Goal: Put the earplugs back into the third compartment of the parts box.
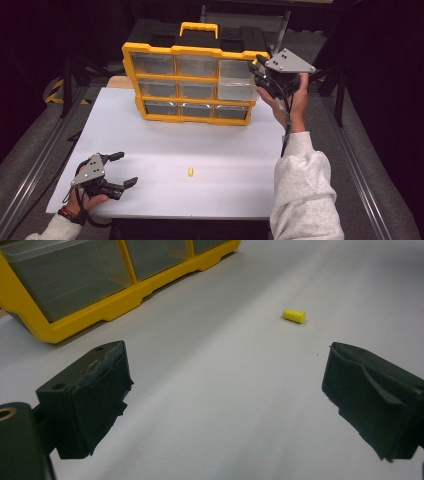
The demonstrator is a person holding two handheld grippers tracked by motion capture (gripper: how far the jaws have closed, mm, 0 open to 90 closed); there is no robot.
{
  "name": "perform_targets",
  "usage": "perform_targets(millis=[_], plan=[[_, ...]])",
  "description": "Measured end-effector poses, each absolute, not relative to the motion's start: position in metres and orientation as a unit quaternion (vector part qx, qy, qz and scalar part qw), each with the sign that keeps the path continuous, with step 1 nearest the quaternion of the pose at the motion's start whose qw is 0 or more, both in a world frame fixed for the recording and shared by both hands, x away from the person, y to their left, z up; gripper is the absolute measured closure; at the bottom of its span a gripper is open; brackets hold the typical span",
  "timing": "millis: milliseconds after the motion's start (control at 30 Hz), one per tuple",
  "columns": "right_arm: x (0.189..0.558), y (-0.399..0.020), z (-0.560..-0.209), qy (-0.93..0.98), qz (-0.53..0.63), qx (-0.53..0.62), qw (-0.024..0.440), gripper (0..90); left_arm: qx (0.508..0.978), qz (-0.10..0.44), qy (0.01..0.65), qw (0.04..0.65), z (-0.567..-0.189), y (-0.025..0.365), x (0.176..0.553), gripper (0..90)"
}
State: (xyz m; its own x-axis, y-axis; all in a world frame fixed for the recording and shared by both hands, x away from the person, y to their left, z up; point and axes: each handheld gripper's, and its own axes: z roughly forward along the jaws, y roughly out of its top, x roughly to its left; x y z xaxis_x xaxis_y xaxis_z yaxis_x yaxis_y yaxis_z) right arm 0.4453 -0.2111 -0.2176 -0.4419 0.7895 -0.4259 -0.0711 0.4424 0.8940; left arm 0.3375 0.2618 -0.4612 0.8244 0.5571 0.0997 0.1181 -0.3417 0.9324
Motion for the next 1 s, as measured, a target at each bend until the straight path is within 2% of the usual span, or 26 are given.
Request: perform_targets(millis=[467, 500, 667, 1000], plan=[[0.446, -0.206, -0.220, 0.704, 0.470, 0.264, 0.462, 52.6, 0.791, 0.207, 0.213, 0.535, -0.460, 0.264, 0.337, 6.4], [0.440, -0.206, -0.219, 0.692, 0.479, 0.270, 0.467, 47.4, 0.793, 0.203, 0.213, 0.534, -0.461, 0.264, 0.337, 6.5], [0.419, -0.202, -0.219, 0.669, 0.501, 0.260, 0.483, 40.8, 0.794, 0.204, 0.213, 0.532, -0.461, 0.262, 0.336, 6.5], [0.379, -0.195, -0.235, 0.654, 0.529, 0.231, 0.489, 37.7, 0.794, 0.203, 0.215, 0.531, -0.462, 0.262, 0.337, 6.5]])
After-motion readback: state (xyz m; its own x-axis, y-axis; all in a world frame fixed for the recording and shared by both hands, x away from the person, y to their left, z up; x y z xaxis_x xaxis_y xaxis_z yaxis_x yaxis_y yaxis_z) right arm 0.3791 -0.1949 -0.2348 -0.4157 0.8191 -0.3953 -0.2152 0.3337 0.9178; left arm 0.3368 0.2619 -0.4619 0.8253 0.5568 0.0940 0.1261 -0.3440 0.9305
